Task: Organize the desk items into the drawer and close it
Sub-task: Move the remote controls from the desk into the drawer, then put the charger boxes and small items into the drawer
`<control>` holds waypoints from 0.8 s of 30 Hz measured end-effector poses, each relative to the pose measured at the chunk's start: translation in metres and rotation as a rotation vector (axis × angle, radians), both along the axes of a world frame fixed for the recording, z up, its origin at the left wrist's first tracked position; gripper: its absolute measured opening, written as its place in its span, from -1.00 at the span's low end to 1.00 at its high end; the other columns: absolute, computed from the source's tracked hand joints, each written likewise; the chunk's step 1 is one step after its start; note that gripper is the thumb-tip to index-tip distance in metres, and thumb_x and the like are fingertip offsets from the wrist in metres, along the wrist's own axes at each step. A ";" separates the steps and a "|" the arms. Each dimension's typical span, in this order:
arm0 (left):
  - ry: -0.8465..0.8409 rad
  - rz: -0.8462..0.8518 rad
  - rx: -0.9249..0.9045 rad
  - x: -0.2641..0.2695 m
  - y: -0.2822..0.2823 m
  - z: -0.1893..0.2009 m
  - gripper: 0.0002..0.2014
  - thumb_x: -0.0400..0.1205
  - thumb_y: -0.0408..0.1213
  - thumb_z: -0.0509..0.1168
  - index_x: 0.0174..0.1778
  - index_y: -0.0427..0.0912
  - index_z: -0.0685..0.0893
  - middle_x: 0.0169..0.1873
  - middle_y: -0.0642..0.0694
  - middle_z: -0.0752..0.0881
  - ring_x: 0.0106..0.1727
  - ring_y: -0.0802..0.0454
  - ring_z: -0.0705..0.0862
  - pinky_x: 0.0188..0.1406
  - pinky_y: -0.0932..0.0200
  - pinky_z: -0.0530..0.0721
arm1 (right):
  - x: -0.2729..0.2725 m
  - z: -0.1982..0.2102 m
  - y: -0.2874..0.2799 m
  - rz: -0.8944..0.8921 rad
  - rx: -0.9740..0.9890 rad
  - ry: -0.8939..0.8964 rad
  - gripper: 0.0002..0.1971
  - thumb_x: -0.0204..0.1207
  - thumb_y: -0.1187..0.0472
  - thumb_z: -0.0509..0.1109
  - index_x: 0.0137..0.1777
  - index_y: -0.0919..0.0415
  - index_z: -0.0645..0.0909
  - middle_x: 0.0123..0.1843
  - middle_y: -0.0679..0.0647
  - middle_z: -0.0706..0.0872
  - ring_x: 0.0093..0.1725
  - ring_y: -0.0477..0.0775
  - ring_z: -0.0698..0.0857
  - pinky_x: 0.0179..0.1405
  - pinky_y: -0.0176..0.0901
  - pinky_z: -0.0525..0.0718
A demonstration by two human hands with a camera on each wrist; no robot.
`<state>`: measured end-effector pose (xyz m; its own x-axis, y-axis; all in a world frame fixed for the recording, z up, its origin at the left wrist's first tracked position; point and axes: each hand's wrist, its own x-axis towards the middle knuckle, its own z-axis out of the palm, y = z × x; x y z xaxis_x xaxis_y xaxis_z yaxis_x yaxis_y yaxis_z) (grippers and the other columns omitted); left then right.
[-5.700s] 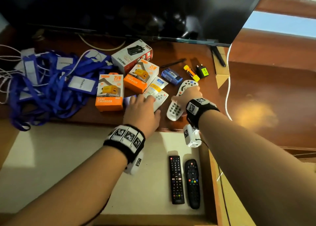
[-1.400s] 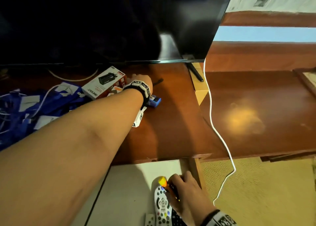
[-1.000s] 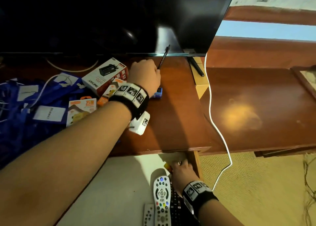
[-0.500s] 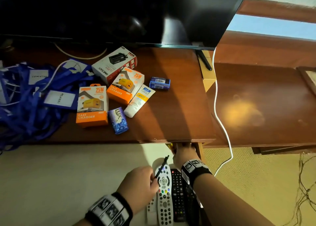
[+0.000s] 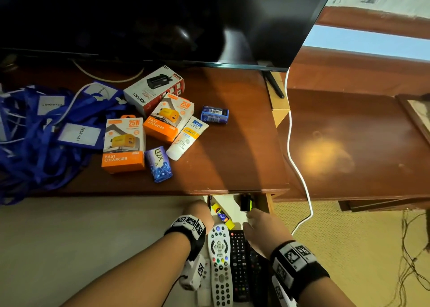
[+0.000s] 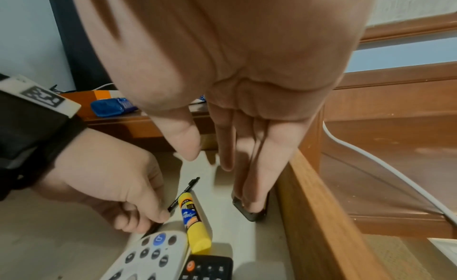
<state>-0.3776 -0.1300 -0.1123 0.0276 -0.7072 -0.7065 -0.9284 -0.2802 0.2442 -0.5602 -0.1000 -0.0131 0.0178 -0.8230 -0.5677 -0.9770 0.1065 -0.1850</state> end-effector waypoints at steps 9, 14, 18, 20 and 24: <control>0.253 -0.095 -0.020 -0.008 -0.026 -0.012 -0.71 0.81 -0.18 0.23 0.29 -0.17 0.79 0.33 -0.16 0.78 0.31 -0.15 0.74 0.20 0.14 0.58 | 0.000 0.013 -0.007 0.052 -0.033 -0.068 -0.65 0.71 -0.05 0.25 0.42 0.02 0.61 0.15 -0.04 0.82 -0.05 -0.04 0.71 -0.09 -0.20 0.65; 0.371 -0.094 -0.061 0.012 -0.015 0.010 -0.63 0.79 -0.35 0.19 0.45 -0.02 0.73 0.42 -0.01 0.73 0.40 0.00 0.69 0.37 0.27 0.56 | 0.009 0.032 -0.028 0.045 -0.153 -0.199 -0.84 0.67 -0.04 0.35 0.08 -0.05 0.73 -0.10 -0.13 0.83 -0.20 -0.10 0.70 -0.17 -0.16 0.68; 0.435 -0.044 -0.059 0.041 0.019 0.044 -0.78 0.74 -0.18 0.21 0.00 -0.04 0.78 0.11 -0.10 0.83 0.11 -0.02 0.75 0.21 0.07 0.69 | 0.020 0.057 -0.053 0.041 -0.306 -0.242 -0.65 0.67 0.03 0.39 -0.36 -0.05 0.43 -0.40 -0.15 0.62 -0.38 -0.20 0.57 -0.44 -0.37 0.43; 0.439 0.007 -0.084 0.060 0.039 0.067 -0.79 0.74 -0.09 0.25 -0.02 -0.07 0.77 -0.05 -0.01 0.82 -0.06 0.06 0.72 0.05 0.16 0.66 | 0.030 0.066 -0.067 0.044 -0.352 -0.270 -0.69 0.67 0.04 0.39 -0.32 -0.02 0.45 -0.35 -0.13 0.63 -0.34 -0.10 0.60 -0.41 -0.31 0.44; 0.468 0.119 -0.199 0.101 0.065 0.112 -0.88 0.72 -0.04 0.38 -0.04 0.03 0.75 -0.16 0.15 0.79 -0.14 0.30 0.71 0.01 0.33 0.66 | 0.061 0.068 -0.102 0.085 -0.391 -0.322 -0.87 0.64 0.02 0.41 0.15 -0.08 0.60 0.04 -0.13 0.64 -0.08 -0.15 0.66 0.02 -0.18 0.70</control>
<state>-0.2767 -0.0650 -0.0006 -0.1706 -0.8401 -0.5149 -0.6717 -0.2831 0.6845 -0.4994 -0.2016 0.0545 0.2173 -0.9607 -0.1728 -0.8662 -0.1082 -0.4878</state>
